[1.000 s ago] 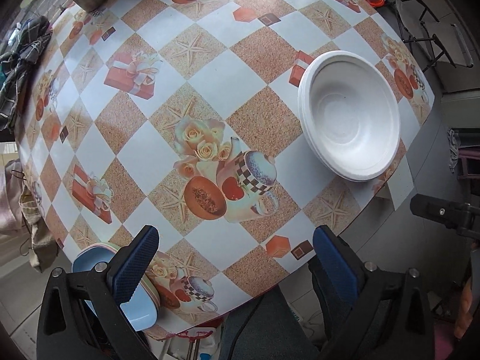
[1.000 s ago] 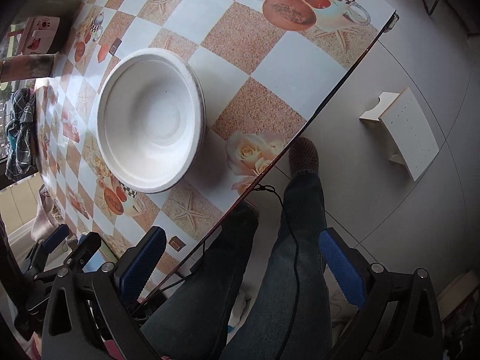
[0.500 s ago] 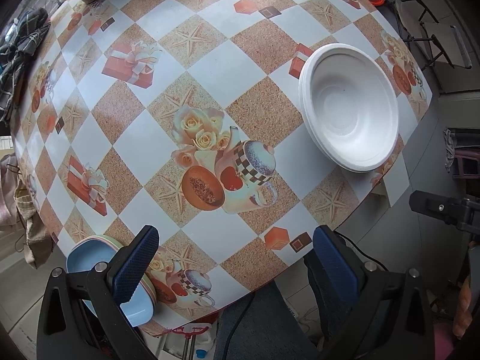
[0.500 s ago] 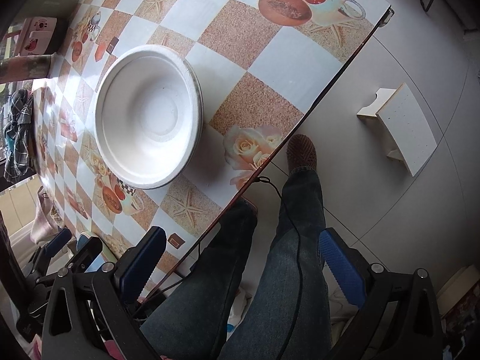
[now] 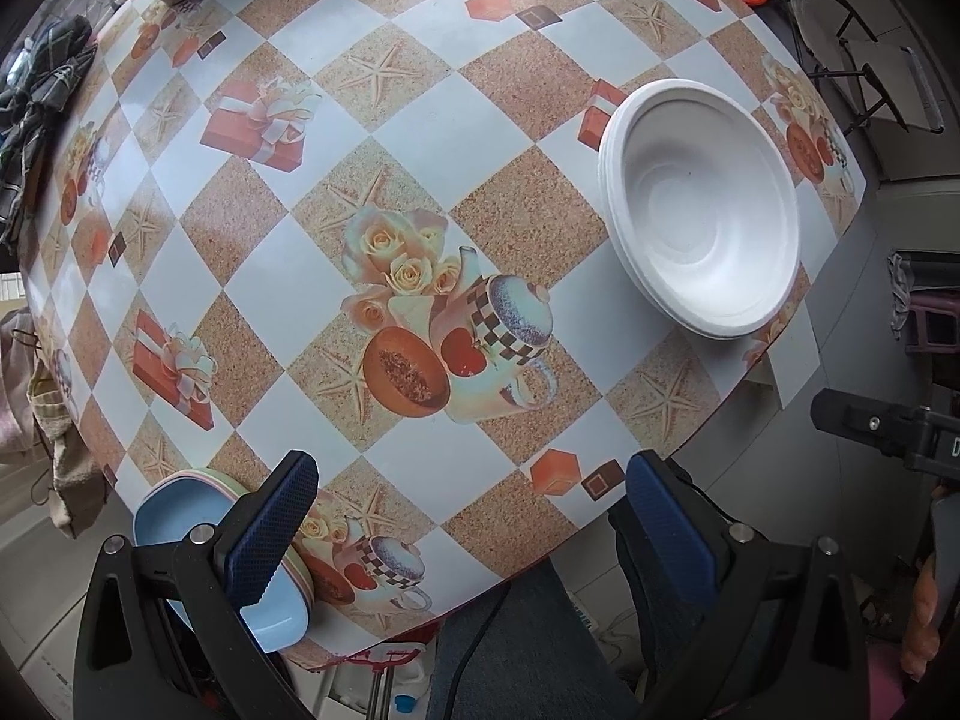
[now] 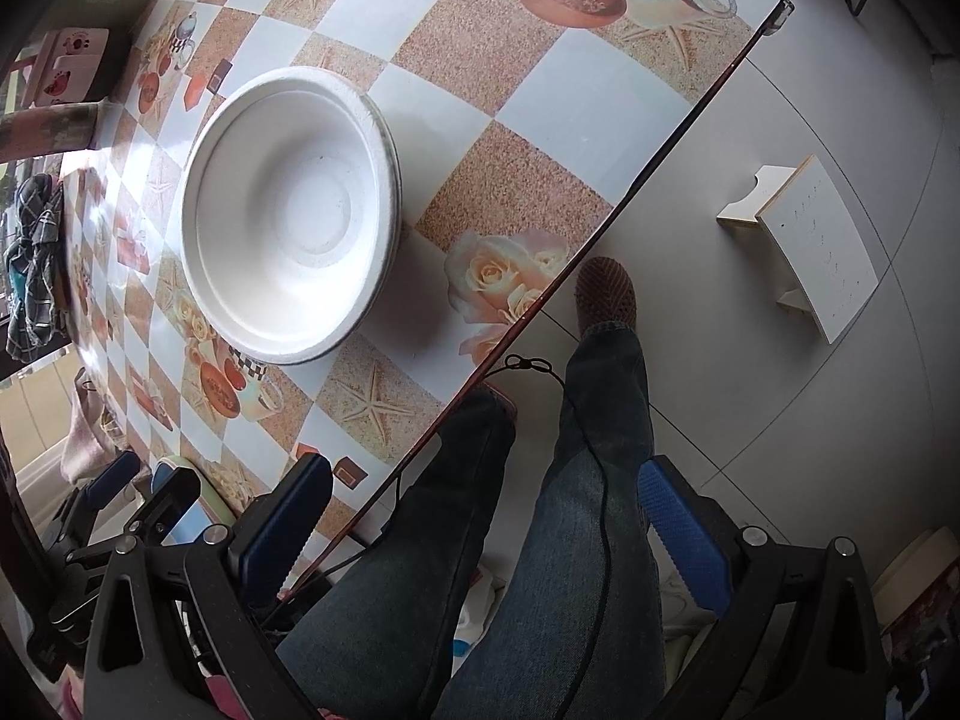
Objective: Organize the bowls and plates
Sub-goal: 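Move both grippers to the bowl stack and close on its rim, then lift the bowl stack with both grippers and carry it over the blue plate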
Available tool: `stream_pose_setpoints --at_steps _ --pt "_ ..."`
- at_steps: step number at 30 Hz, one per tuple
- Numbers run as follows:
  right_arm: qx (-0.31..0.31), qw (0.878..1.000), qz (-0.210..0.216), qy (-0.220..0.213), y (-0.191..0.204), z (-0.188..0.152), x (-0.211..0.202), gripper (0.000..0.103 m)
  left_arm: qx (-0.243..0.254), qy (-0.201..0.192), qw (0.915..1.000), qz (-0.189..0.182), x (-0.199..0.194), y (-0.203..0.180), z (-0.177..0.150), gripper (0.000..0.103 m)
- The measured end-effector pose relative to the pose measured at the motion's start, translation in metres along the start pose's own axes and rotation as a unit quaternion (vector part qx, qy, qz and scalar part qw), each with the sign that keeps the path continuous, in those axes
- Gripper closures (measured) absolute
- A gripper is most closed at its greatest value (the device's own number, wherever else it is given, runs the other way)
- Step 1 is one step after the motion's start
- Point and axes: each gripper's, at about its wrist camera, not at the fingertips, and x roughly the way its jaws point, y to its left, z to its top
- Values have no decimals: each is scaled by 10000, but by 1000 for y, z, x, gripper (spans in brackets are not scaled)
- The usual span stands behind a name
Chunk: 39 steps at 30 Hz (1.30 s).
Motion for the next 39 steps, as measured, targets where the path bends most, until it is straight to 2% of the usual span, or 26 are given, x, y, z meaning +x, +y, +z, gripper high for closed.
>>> stream_pose_setpoints --at_steps 13,19,24,29,34,39 --pt "-94 9996 -243 64 0 5 7 0 -66 -14 9999 -150 4 -1 8 0" --pt "-317 9975 -607 -146 2 20 2 0 -259 -201 9990 -308 1 -8 26 0" --pt "-514 9964 -628 -246 12 38 -5 0 -356 -499 9974 -383 -4 -21 45 0" --pt "-841 9923 -767 -494 32 57 -11 0 -377 -741 9965 -91 5 -36 62 0" --pt "-1237 9879 -723 -588 52 79 -4 0 -708 -664 9953 -57 27 -36 76 0" --pt "-1547 9797 -1096 -646 63 98 10 0 -920 -604 9939 90 43 -36 84 0"
